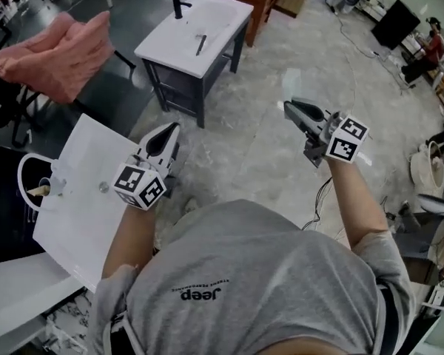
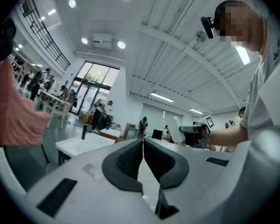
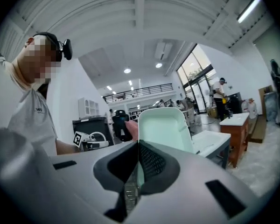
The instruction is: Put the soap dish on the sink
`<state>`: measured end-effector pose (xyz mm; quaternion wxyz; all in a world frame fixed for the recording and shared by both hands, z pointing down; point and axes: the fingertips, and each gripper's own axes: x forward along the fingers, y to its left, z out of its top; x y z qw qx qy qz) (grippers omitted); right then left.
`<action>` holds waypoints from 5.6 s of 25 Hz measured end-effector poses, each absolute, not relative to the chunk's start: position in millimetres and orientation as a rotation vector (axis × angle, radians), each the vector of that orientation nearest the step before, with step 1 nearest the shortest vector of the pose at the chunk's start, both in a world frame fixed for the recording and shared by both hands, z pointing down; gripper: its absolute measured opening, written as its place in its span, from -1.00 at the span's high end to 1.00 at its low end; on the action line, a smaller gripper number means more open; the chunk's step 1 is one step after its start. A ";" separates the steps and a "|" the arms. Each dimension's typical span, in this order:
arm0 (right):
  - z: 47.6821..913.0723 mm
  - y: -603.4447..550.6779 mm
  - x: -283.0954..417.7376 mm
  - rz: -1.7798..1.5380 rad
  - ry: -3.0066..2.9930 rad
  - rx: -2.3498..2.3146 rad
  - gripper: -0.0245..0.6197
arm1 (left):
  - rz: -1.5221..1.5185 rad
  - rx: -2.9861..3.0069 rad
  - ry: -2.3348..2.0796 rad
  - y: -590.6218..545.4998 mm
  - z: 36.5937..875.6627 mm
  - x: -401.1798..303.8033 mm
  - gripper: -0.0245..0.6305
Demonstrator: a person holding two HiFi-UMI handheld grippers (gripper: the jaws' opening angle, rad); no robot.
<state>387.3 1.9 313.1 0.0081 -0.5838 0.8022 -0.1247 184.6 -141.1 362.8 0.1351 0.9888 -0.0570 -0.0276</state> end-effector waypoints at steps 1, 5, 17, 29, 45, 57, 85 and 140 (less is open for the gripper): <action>313.6 -18.9 378.6 -0.383 2.567 -1.793 0.73 | -0.083 2.856 -0.213 -152.4 366.2 171.9 0.86; 321.1 -110.3 325.1 -0.347 2.834 -1.610 0.73 | -0.096 2.828 -0.440 -198.6 380.2 107.9 0.86; 396.4 -352.8 93.0 -0.160 3.556 -0.868 0.73 | -0.072 2.646 -0.995 -295.4 453.7 -104.8 0.86; 555.2 -457.7 -88.5 0.047 4.009 -0.042 0.73 | -0.082 2.404 -1.216 -318.1 535.9 -210.7 0.86; 681.3 -491.6 -126.9 0.277 4.223 0.502 0.73 | -0.017 2.349 -1.192 -315.4 587.4 -207.5 0.86; 709.7 -491.0 -126.0 0.466 4.241 0.727 0.72 | 0.003 2.361 -1.164 -321.6 591.4 -194.9 0.86; 581.9 -471.8 -54.4 0.117 4.061 -0.138 0.41 | 0.016 2.434 -1.054 -332.5 568.2 -150.6 0.86; 388.7 303.0 397.9 -0.470 1.734 -2.627 0.74 | 0.119 2.881 0.666 108.7 364.7 341.2 0.86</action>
